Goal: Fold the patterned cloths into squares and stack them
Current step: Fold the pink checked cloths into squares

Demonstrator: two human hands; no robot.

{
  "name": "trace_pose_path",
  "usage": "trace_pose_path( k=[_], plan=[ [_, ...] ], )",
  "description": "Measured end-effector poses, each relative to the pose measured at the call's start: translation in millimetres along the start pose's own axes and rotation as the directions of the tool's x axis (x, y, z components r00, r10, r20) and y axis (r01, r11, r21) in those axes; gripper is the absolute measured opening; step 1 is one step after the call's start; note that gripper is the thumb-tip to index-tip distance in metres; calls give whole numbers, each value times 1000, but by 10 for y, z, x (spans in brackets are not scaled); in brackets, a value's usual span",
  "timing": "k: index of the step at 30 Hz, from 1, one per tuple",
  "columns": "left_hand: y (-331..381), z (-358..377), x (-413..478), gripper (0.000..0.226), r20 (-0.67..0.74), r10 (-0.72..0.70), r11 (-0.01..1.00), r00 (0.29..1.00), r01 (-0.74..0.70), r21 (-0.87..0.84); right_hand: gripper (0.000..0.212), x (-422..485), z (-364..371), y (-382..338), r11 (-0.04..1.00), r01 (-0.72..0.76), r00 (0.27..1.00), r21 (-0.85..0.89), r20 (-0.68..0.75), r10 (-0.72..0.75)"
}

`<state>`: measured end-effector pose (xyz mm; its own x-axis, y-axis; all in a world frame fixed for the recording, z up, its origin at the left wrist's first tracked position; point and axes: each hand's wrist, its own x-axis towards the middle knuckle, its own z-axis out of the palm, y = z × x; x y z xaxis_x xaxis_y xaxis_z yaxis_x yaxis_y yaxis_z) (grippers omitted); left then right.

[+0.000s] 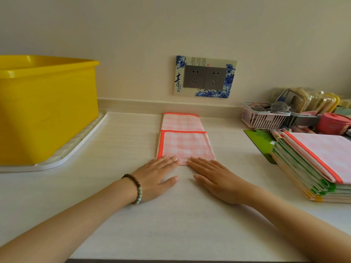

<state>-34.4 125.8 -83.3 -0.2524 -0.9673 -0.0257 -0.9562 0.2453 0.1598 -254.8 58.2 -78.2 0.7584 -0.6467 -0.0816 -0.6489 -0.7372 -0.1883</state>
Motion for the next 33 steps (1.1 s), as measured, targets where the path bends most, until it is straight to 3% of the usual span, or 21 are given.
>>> trace_pose_path(
  k=[11,15,17,22,27,33],
  plan=[
    [-34,56,-1,62,-40,10,1000,999,-10,14,52,-283,-73,368,994,-61,998,88,25,59],
    [-103,-14,54,78,-124,-4,999,992,-2,-47,40,-223,-222,387,962,-79,980,263,-154,123],
    [-145,-55,84,90,-157,-37,992,987,17,-126,41,-173,-297,381,988,-56,974,146,-211,87],
    [-175,-66,115,98,-181,-85,985,980,56,-160,41,27,-351,348,996,-36,986,-79,-164,23],
    [-197,-71,118,63,-206,-133,982,969,101,-160,39,118,-373,320,980,-4,987,-200,-158,-28],
    [-210,-73,106,58,-200,-140,973,970,96,-211,34,172,-340,357,978,-39,978,-205,-210,-5]
  ],
)
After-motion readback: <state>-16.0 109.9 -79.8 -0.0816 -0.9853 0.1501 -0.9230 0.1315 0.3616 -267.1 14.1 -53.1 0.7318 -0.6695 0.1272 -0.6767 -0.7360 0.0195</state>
